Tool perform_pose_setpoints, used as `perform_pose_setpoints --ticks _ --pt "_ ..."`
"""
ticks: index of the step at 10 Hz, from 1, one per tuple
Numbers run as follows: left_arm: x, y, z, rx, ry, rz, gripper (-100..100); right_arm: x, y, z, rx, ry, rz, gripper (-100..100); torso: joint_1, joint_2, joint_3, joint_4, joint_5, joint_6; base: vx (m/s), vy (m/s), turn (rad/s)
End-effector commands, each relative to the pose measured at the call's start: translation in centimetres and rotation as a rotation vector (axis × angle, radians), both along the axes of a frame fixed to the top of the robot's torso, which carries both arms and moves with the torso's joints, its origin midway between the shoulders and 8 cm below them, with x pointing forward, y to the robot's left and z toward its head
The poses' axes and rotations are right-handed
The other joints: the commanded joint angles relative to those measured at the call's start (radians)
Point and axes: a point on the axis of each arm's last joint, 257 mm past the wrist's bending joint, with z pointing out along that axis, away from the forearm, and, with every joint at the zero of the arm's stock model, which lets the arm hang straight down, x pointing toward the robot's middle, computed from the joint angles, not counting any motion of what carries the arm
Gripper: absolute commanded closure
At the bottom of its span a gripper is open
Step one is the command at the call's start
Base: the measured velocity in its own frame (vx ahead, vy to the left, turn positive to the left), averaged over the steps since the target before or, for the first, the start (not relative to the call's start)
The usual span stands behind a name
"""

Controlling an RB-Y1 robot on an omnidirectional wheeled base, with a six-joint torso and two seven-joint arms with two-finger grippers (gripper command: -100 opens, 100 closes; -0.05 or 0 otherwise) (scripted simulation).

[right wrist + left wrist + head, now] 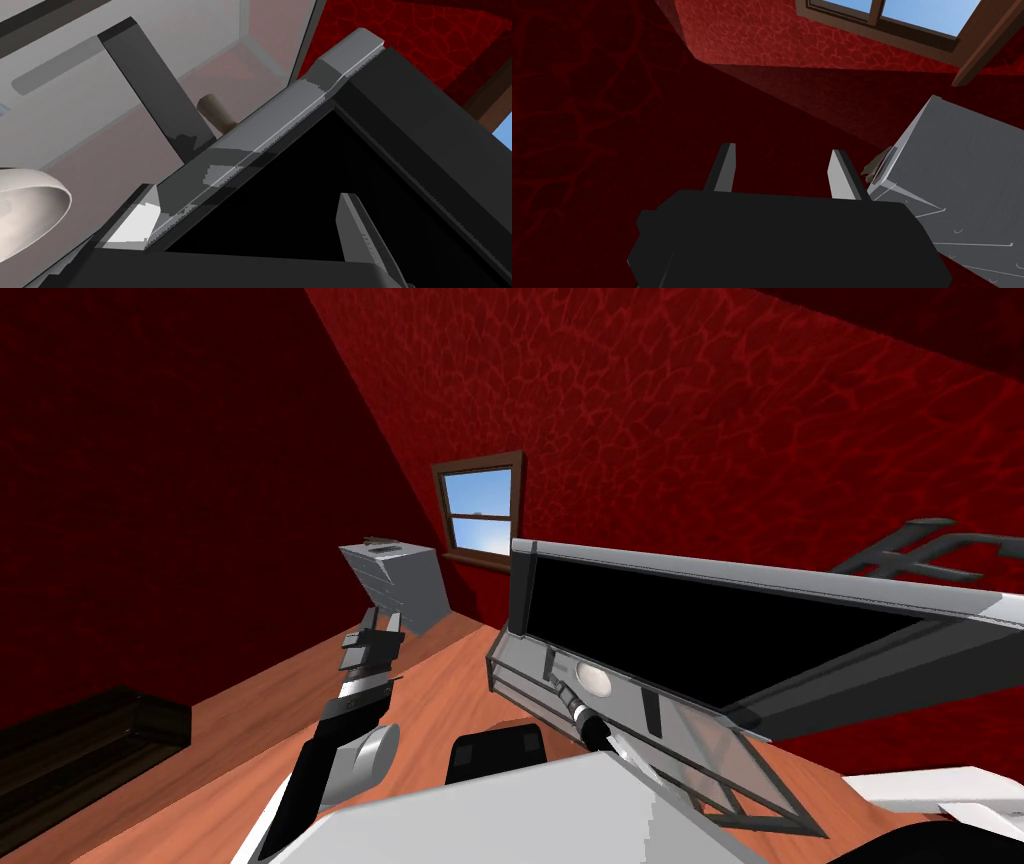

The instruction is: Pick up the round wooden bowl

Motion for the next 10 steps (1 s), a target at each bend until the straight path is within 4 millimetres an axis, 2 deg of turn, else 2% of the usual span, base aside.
perform_pose_setpoints --ticks 1,4,6,7,10 --pt "0.0 0.0 0.0 0.0 0.0 0.0 0 -1.2 -0.8 -1.9 -0.031 0.049 0.003 -100 0.0 0.0 0.0 0.0 0.0 0.0 -0.007 0.0 0.182" --pt "0.0 0.0 0.0 0.0 0.0 0.0 0 -4.1 -2.3 -5.8 -0.124 0.158 0.042 -100 -0.001 0.0 0.0 0.0 0.0 0.001 -0.008 0.001 0.243" --pt "0.0 0.0 0.0 0.0 0.0 0.0 0 -5.2 -3.0 -7.0 -0.133 0.191 0.032 -100 -0.001 0.0 0.0 0.0 0.0 0.001 -0.003 -0.003 0.05" --pt "0.0 0.0 0.0 0.0 0.0 0.0 0 -6.7 -3.8 -8.5 -0.177 0.24 0.054 -100 -0.001 0.0 0.0 0.0 0.0 0.001 -0.004 0.009 0.293" --pt "0.0 0.0 0.0 0.0 0.0 0.0 0 -8.7 -4.9 -10.4 -0.225 0.302 0.073 -100 0.0 0.0 0.0 0.0 0.0 0.0 -0.004 0.0 0.191"
